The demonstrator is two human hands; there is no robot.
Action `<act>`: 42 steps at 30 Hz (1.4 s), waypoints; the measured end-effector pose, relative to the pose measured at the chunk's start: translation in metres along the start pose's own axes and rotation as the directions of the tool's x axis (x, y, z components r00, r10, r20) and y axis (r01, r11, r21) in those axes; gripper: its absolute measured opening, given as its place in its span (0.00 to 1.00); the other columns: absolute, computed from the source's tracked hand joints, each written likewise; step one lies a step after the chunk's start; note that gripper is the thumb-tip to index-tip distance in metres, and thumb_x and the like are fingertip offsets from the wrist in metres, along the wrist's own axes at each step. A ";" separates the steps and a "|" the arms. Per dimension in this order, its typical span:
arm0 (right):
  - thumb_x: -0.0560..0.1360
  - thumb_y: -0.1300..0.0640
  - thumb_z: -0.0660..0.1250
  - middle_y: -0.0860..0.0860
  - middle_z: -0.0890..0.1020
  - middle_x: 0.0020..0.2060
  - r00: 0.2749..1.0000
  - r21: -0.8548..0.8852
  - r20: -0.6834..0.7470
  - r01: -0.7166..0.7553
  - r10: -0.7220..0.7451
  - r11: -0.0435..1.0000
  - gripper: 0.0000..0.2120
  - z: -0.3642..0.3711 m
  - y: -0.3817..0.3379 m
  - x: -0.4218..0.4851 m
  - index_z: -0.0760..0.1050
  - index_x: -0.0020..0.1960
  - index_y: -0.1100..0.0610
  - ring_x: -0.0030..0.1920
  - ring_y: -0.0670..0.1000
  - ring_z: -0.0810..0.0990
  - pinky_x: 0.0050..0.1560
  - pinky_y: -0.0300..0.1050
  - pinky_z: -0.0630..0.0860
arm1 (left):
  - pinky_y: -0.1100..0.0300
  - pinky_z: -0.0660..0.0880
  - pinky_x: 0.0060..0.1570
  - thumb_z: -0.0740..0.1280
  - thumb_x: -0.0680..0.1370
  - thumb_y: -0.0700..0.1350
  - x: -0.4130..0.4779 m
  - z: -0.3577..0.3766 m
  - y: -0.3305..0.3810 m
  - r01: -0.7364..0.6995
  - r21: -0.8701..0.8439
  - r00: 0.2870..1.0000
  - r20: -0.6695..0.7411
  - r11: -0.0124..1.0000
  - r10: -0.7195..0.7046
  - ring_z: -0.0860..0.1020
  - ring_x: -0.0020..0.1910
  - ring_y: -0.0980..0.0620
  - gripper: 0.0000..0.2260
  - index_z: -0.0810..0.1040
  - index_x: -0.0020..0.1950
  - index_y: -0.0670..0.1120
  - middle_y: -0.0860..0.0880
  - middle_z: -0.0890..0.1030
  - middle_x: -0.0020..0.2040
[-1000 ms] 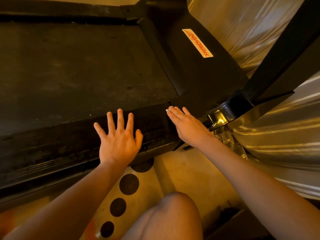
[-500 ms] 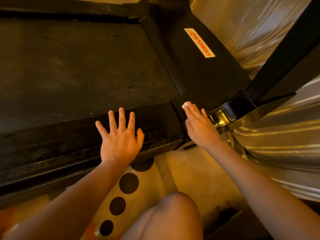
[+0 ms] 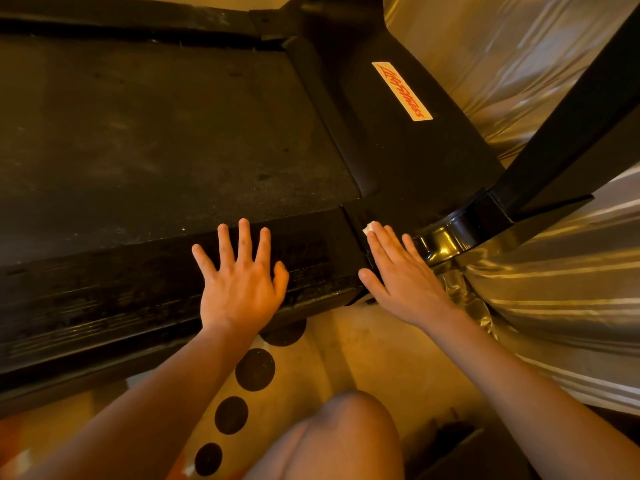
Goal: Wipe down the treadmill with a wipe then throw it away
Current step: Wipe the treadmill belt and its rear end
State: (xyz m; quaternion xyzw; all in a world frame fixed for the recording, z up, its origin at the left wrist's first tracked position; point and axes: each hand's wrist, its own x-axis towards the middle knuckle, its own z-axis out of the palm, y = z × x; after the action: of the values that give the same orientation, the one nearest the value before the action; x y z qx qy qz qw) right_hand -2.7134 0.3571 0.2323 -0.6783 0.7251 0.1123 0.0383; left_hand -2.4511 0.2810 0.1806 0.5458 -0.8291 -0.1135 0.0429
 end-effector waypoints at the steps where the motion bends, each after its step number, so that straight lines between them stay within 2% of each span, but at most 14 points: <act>1: 0.85 0.37 0.43 0.48 0.39 0.83 1.000 0.024 -0.001 0.000 0.000 1.000 0.34 -0.002 -0.004 0.008 0.39 0.84 0.53 0.82 0.48 0.36 0.80 0.49 0.37 | 0.27 0.50 0.74 0.43 0.84 0.61 0.000 0.000 0.000 0.002 -0.001 1.000 -0.004 1.000 -0.002 0.46 0.82 0.35 0.31 0.49 0.84 0.50 0.41 0.48 0.84; 6: 0.86 0.38 0.43 0.51 0.43 0.84 1.000 0.060 -0.010 0.002 -0.001 0.998 0.33 -0.012 -0.027 0.061 0.43 0.84 0.56 0.82 0.50 0.39 0.80 0.50 0.37 | 0.28 0.50 0.75 0.43 0.83 0.62 -0.002 0.000 0.002 0.014 0.010 1.000 -0.007 1.000 -0.014 0.46 0.82 0.35 0.31 0.48 0.84 0.51 0.42 0.48 0.84; 11: 0.86 0.39 0.41 0.50 0.42 0.83 1.000 0.026 -0.024 0.015 -0.014 1.000 0.32 -0.005 -0.014 0.033 0.41 0.84 0.54 0.82 0.49 0.38 0.80 0.49 0.36 | 0.28 0.50 0.74 0.43 0.84 0.61 0.000 0.003 0.000 0.009 0.008 1.000 -0.017 1.000 -0.009 0.46 0.82 0.35 0.31 0.49 0.84 0.50 0.41 0.49 0.84; 15: 0.85 0.39 0.39 0.51 0.45 0.84 0.994 -0.007 -0.049 -0.096 0.095 0.995 0.32 -0.015 0.018 0.032 0.43 0.84 0.56 0.82 0.50 0.40 0.80 0.50 0.36 | 0.28 0.49 0.74 0.44 0.84 0.61 0.000 0.003 0.001 0.009 0.012 1.000 -0.007 1.000 -0.009 0.46 0.82 0.35 0.31 0.49 0.84 0.50 0.42 0.49 0.84; 17: 0.86 0.40 0.40 0.52 0.45 0.84 0.991 0.044 -0.037 -0.130 0.131 0.991 0.32 -0.018 0.017 0.034 0.43 0.84 0.57 0.83 0.50 0.40 0.80 0.49 0.36 | 0.28 0.50 0.74 0.44 0.84 0.61 0.001 0.003 0.000 0.005 0.008 1.000 -0.010 1.000 -0.005 0.46 0.82 0.35 0.30 0.49 0.84 0.50 0.41 0.49 0.84; 22: 0.86 0.41 0.41 0.49 0.42 0.83 1.000 0.115 -0.009 0.009 -0.008 0.993 0.31 -0.010 0.003 0.028 0.42 0.84 0.54 0.82 0.48 0.39 0.81 0.49 0.38 | 0.28 0.49 0.75 0.43 0.84 0.61 -0.001 0.000 -0.001 0.012 -0.003 1.000 -0.004 1.000 -0.012 0.45 0.82 0.36 0.30 0.48 0.84 0.50 0.42 0.48 0.84; 26: 0.87 0.46 0.44 0.48 0.45 0.83 0.999 0.162 -0.048 -0.016 0.024 0.987 0.28 -0.011 0.017 0.038 0.44 0.84 0.52 0.82 0.47 0.41 0.80 0.50 0.38 | 0.30 0.47 0.75 0.43 0.84 0.62 -0.001 0.000 -0.002 0.017 -0.017 1.000 -0.002 1.000 -0.017 0.44 0.82 0.37 0.30 0.46 0.84 0.51 0.43 0.46 0.84; 30: 0.87 0.50 0.48 0.43 0.49 0.83 0.997 0.356 -0.038 -0.055 0.073 0.933 0.25 -0.002 0.011 0.032 0.50 0.84 0.47 0.83 0.52 0.42 0.82 0.58 0.47 | 0.32 0.45 0.76 0.43 0.85 0.62 -0.003 -0.001 -0.006 0.000 -0.047 1.000 0.017 0.999 0.001 0.43 0.82 0.39 0.29 0.46 0.84 0.53 0.45 0.45 0.84; 33: 0.88 0.56 0.52 0.41 0.52 0.82 0.993 0.448 -0.030 -0.092 0.118 0.889 0.26 -0.006 0.003 0.024 0.53 0.83 0.45 0.82 0.57 0.44 0.79 0.60 0.53 | 0.34 0.44 0.77 0.43 0.85 0.62 -0.006 -0.004 -0.006 -0.002 -0.053 1.000 0.019 0.999 0.003 0.42 0.82 0.40 0.29 0.45 0.84 0.53 0.45 0.44 0.84; 36: 0.86 0.64 0.54 0.42 0.55 0.82 0.995 0.466 -0.033 -0.066 0.092 0.882 0.29 -0.009 -0.004 0.021 0.54 0.83 0.45 0.82 0.58 0.47 0.79 0.62 0.56 | 0.36 0.44 0.78 0.43 0.85 0.61 -0.010 -0.009 -0.008 -0.010 -0.044 0.999 0.049 0.999 0.012 0.41 0.82 0.42 0.29 0.44 0.84 0.53 0.46 0.43 0.84; 42: 0.86 0.65 0.55 0.42 0.55 0.82 0.989 0.500 -0.115 -0.023 0.092 0.866 0.30 -0.019 -0.023 0.012 0.53 0.83 0.45 0.82 0.58 0.47 0.79 0.63 0.59 | 0.43 0.42 0.79 0.48 0.86 0.59 -0.037 -0.026 -0.029 -0.091 -0.105 0.986 0.127 0.990 0.105 0.40 0.82 0.47 0.26 0.47 0.84 0.56 0.49 0.45 0.84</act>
State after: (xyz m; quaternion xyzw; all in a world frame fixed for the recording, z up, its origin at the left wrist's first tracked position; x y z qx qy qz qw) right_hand -2.6899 0.3399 0.2453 -0.6297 0.7504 -0.1230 0.1590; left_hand -2.4054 0.3005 0.2013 0.4929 -0.8493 -0.1878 0.0205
